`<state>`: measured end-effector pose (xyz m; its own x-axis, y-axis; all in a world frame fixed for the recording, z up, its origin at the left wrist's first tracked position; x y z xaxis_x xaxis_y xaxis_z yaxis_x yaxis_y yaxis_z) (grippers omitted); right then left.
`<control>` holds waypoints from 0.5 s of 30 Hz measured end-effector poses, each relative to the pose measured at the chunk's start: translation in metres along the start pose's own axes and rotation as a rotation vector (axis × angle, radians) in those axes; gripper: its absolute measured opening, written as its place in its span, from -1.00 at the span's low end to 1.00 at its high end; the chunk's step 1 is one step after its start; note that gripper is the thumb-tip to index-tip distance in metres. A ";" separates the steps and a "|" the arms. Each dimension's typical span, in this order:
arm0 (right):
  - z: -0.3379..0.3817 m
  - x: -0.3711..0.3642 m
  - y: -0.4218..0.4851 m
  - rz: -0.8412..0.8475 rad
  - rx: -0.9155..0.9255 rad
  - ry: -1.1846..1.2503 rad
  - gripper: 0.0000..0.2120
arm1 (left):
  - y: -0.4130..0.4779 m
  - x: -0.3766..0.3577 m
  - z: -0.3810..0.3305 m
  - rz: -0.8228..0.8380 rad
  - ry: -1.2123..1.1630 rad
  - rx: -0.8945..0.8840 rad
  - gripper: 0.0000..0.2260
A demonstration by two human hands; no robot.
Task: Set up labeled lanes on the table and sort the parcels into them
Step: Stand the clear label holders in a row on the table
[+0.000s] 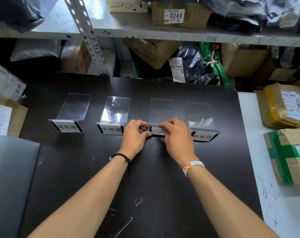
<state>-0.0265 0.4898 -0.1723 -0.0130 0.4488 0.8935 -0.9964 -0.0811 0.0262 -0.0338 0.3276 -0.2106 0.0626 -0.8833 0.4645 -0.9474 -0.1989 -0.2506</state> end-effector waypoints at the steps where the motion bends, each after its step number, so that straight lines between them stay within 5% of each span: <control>1: 0.000 -0.001 0.000 -0.007 0.004 -0.003 -0.83 | 0.000 0.000 0.001 0.008 0.013 -0.013 -0.76; 15: -0.004 -0.002 0.003 0.006 0.049 -0.005 -0.83 | -0.003 0.006 0.001 0.032 0.012 0.018 -0.77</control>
<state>-0.0295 0.4921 -0.1752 -0.0181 0.4436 0.8960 -0.9910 -0.1270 0.0428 -0.0305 0.3230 -0.2078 0.0284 -0.8842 0.4663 -0.9432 -0.1781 -0.2803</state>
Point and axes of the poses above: each hand's wrist, its own y-axis towards the middle knuckle, its own x-axis out of the back of the hand, z = x × y, the point moved 2 cm from there along y, towards the middle knuckle, and after that the axes turned 5 degrees about -y, right-handed, at the moved point
